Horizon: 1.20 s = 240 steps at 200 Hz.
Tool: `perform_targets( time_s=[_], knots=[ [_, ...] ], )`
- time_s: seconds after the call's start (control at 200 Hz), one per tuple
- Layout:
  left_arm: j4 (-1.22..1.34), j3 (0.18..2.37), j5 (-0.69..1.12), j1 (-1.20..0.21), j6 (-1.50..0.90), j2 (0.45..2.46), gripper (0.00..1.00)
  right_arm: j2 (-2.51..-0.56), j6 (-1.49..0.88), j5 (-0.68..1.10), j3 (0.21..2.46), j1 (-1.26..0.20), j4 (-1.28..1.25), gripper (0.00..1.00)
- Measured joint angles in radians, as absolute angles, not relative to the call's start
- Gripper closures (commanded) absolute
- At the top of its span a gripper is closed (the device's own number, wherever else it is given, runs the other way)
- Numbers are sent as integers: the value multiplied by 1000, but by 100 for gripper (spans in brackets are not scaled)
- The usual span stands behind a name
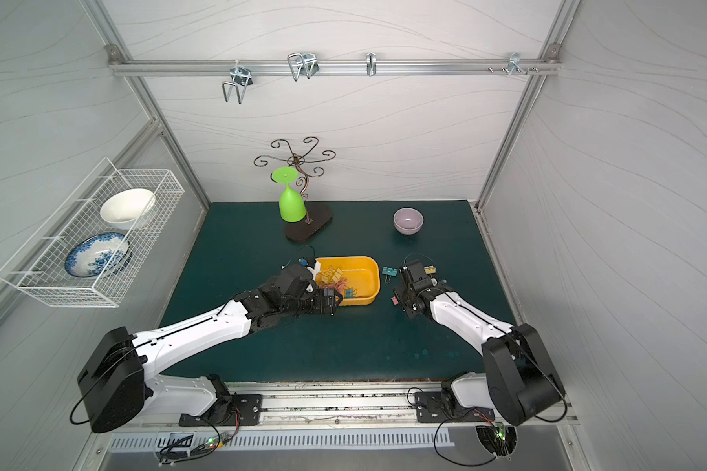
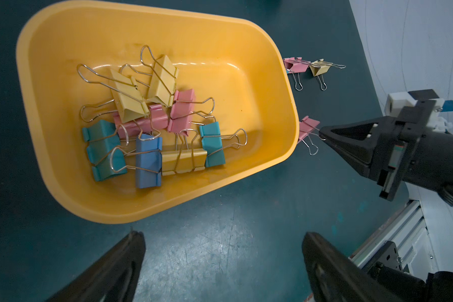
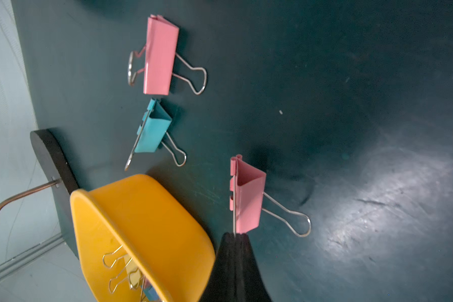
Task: Take out the binder clips from the storage box
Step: Place the binder clip at the center of the board.
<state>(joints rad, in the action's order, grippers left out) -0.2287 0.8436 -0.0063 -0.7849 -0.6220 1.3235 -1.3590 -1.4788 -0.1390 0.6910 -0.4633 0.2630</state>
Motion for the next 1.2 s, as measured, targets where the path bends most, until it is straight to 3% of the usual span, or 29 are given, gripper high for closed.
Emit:
perform_targets(
  time_s=[0.325, 0.765, 0.955, 1.201],
  knots=[
    [-239, 850, -46, -785, -585, 1296, 2, -1502, -1558, -150, 775, -464, 157, 96],
    [-247, 850, -61, -785, -579, 1296, 2, -1481, -1653, -186, 752, -516, 179, 92],
    [-247, 850, -64, -785, -579, 1296, 2, -1449, -1643, -176, 728, -517, 221, 63],
    [-252, 850, -65, -785, -572, 1295, 2, -1355, -1477, -132, 754, -505, 310, 50]
  ],
)
